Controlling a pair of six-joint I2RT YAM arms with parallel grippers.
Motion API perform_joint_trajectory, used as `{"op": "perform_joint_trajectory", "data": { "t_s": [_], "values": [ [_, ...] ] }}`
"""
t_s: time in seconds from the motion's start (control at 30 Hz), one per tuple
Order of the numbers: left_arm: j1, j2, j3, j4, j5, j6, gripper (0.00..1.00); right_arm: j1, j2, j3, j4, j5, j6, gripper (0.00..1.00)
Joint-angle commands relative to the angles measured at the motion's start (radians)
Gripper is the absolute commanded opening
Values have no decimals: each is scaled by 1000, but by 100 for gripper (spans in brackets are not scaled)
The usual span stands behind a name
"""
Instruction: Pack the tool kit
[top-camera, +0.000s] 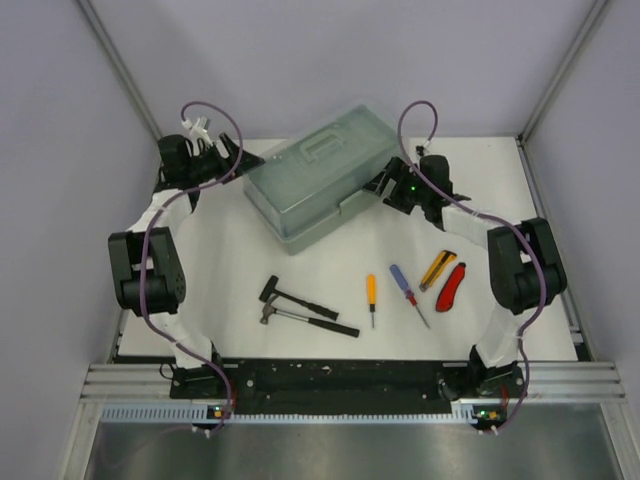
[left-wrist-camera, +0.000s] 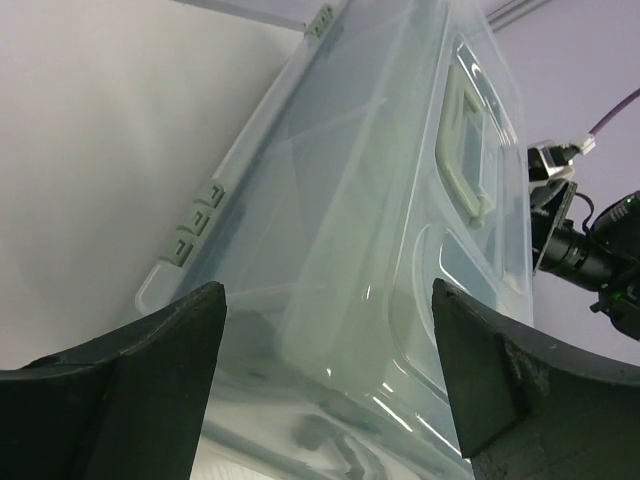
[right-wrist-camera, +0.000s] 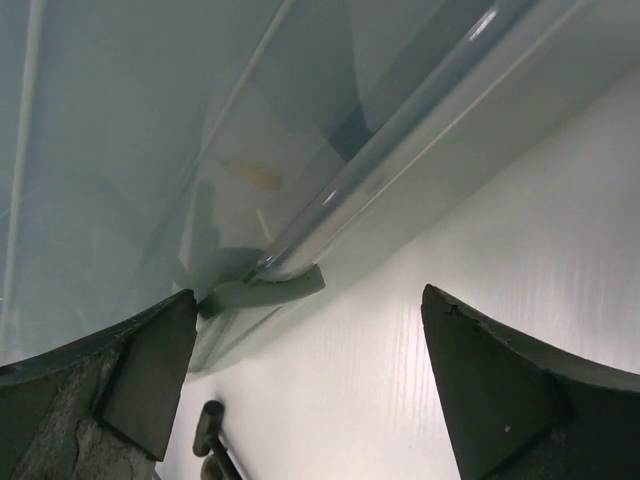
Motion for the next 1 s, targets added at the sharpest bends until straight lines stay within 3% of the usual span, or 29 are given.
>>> {"op": "perform_joint_trajectory", "data": {
  "t_s": [0.0,0.23,0.6,0.77,0.97],
  "values": [
    [-40,-109,-74,-51,-4,33,86,25,51,128,71,70,24,92],
    [-87,-187,-170,-54,-41,36,84,27,86,239,-21,106,-29,92],
    [-95,-288,-180,-68,-110,56,75,-12,-40,112,-84,119,-79,96],
    [-97,-296,-70,-123,-294,93,98,-91,-84,3,41,-45,-19,98],
    [-90,-251,-12,50,-451,77,98,-114,-66,-50,211,-196,79,99]
  ]
}}
